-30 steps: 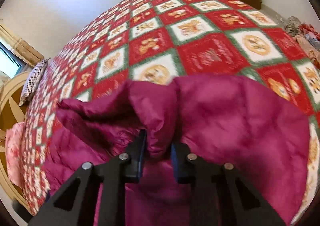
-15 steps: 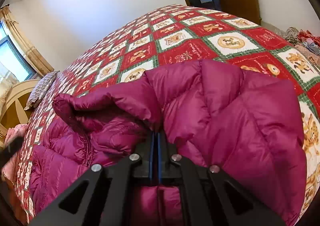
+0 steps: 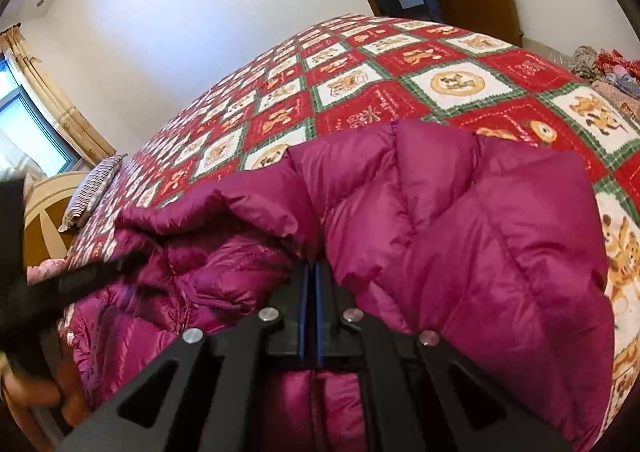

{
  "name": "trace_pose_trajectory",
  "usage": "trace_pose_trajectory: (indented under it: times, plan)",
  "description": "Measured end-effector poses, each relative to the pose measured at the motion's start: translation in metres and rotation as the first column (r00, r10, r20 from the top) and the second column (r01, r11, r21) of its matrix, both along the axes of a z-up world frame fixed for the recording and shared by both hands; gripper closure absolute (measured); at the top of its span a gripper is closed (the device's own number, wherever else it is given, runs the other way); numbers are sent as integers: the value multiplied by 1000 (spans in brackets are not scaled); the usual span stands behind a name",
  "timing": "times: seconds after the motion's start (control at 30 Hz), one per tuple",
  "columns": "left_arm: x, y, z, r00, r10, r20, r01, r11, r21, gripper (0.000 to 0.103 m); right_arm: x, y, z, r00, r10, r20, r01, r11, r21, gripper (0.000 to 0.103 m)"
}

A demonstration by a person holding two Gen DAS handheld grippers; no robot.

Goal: Fold large clothes

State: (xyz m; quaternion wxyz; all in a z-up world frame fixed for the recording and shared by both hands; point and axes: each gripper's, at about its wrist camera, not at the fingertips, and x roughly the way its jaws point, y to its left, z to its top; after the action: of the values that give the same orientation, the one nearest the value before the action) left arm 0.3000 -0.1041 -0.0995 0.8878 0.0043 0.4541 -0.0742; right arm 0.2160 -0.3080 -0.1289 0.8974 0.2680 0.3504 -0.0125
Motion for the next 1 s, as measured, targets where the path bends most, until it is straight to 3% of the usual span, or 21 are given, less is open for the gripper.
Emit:
trace_pose_trajectory:
  times: [0.13, 0.23, 0.33, 0.37, 0.4, 0.53, 0.63, 0.73, 0.83, 0.93, 1.0]
  plan:
    - [-18, 30, -18, 998, 43, -47, -48, 994, -97, 82, 0, 1, 1, 1000, 5, 3, -5, 1000, 0, 100]
    - [-30, 38, -27, 997, 79, -7, -79, 983, -165, 82, -1, 2, 2, 1000, 6, 5, -6, 1000, -1, 99]
    - [-36, 33, -32, 995, 87, 56, -78, 987, -139, 82, 1, 3, 6, 999, 3, -31, -4, 1000, -20, 99]
    - [-35, 31, -32, 994, 87, 61, -79, 989, -124, 82, 0, 4, 13, 999, -5, -47, 3, 999, -49, 99]
    - [-35, 31, -32, 994, 86, 63, -78, 989, -124, 82, -3, 5, 20, 999, -12, -42, 9, 997, -70, 91]
    - [-33, 40, -34, 994, 97, 56, -84, 978, -191, 82, -18, 13, 78, 994, -69, 90, 79, 990, -116, 88]
    - [-32, 42, -35, 994, 97, 55, -83, 973, -215, 82, 12, 25, 90, 996, -65, 58, 70, 993, -91, 86]
    - [-31, 47, -35, 995, 91, 43, -77, 963, -257, 81, 46, 41, 76, 998, -47, -31, 43, 990, -135, 86]
    - [-28, 62, -36, 998, 62, 0, -58, 934, -354, 80, 66, 50, 22, 969, 46, -243, -89, 982, -169, 84]
    - [-30, 74, -26, 997, 18, -70, -44, 915, -401, 80, 50, 49, 12, 979, 119, -163, -154, 961, -228, 86]
    - [-39, 76, -12, 998, 7, -58, -28, 928, -372, 80, 44, 42, 10, 984, 120, -128, -144, 970, -194, 86]
